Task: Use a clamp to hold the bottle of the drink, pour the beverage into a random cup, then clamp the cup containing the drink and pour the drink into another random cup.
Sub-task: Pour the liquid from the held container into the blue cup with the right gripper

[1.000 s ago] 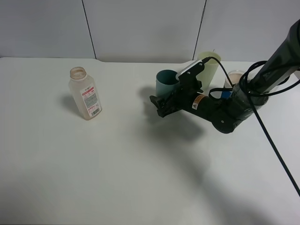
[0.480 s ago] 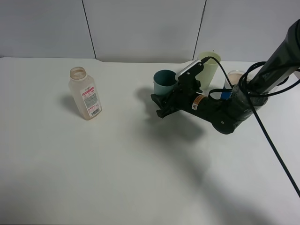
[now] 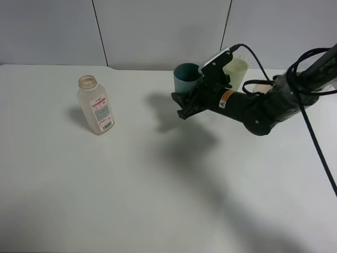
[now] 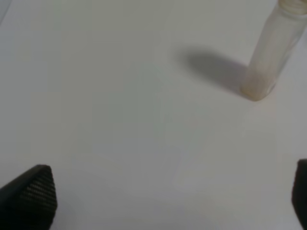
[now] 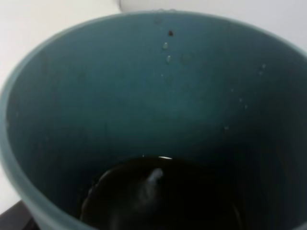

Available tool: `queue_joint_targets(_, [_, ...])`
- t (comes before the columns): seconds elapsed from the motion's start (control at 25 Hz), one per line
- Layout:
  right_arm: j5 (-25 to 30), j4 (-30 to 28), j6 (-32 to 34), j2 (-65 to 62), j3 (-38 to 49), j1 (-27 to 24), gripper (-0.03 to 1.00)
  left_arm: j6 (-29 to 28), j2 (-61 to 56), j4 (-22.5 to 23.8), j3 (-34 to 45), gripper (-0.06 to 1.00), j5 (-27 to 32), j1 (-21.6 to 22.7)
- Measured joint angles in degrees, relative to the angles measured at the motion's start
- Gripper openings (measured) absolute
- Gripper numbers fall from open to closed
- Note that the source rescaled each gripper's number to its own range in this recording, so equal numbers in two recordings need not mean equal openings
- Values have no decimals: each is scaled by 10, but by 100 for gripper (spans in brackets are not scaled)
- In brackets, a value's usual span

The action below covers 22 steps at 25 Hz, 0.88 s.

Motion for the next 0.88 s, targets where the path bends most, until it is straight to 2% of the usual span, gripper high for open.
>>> queue_joint_targets(0.44, [150, 1, 80, -168, 0, 0, 0, 0, 0, 0, 0, 100, 0, 0])
queue_joint_targets(0.88, [289, 1, 100, -288, -1, -33, 0, 0, 0, 0, 0, 100, 0, 0])
